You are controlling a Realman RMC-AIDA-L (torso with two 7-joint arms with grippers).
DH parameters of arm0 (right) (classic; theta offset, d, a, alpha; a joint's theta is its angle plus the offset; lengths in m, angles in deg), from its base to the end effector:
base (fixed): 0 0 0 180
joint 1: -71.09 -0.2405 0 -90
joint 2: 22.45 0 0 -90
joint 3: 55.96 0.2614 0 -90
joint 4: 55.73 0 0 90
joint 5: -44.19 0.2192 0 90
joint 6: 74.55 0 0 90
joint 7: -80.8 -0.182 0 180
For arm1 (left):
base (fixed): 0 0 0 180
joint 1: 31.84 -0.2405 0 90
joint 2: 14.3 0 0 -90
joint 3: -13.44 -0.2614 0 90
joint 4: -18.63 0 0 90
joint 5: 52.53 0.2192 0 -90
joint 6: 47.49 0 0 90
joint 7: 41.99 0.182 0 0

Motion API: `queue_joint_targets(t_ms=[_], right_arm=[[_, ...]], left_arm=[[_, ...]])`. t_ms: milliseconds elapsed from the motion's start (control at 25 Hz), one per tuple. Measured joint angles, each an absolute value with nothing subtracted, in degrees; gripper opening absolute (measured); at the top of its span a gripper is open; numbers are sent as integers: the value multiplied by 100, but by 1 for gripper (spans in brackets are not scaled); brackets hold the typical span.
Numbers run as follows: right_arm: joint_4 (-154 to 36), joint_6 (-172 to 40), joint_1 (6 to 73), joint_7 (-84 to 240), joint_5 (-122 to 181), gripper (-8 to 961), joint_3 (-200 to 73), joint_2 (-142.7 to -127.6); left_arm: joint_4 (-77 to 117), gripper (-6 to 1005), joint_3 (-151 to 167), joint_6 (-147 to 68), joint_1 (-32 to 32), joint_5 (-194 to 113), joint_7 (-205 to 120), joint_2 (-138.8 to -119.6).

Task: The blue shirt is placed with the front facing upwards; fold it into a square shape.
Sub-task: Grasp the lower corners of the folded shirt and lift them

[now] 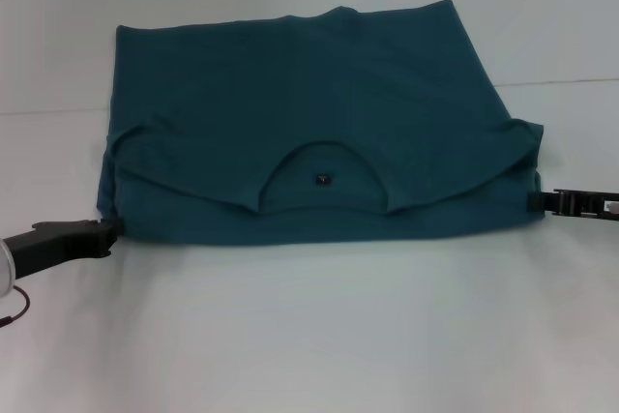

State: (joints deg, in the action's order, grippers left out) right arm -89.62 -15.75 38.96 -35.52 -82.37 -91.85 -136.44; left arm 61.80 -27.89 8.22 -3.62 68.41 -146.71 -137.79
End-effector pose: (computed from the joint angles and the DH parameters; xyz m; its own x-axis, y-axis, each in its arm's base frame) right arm 0.3613 0.4142 0.0128 0.3774 -0.7360 -0.5620 -0.9179 -0.2173 -0.3320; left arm -0.3248 0.4069 -0.0309 0.5524 0.6240 0.5527 0.8326 -0.3809 -0.4020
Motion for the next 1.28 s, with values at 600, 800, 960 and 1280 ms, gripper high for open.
queue_joint_targets(t_ms=[600, 800, 960, 1280], right_arm=[[-9512, -326, 4726, -2994, -7824, 32, -9146, -13651], [-9696, 236, 5105, -2816, -7829, 32, -9126, -13626], [-9739, 688, 5364, -2605, -7831, 33, -8980, -13608], [-9740, 1286, 5784, -2255, -7838, 33, -8570, -13620]], left_arm=[[6758, 31, -2313, 2387, -705, 6945, -14756, -13753], [7008, 35, -1977, 3085, -856, 7080, -14757, -13751], [7101, 38, -1602, 3677, -917, 7213, -14756, -13711], [7204, 45, -1135, 4568, -936, 7506, -14757, -13618]])
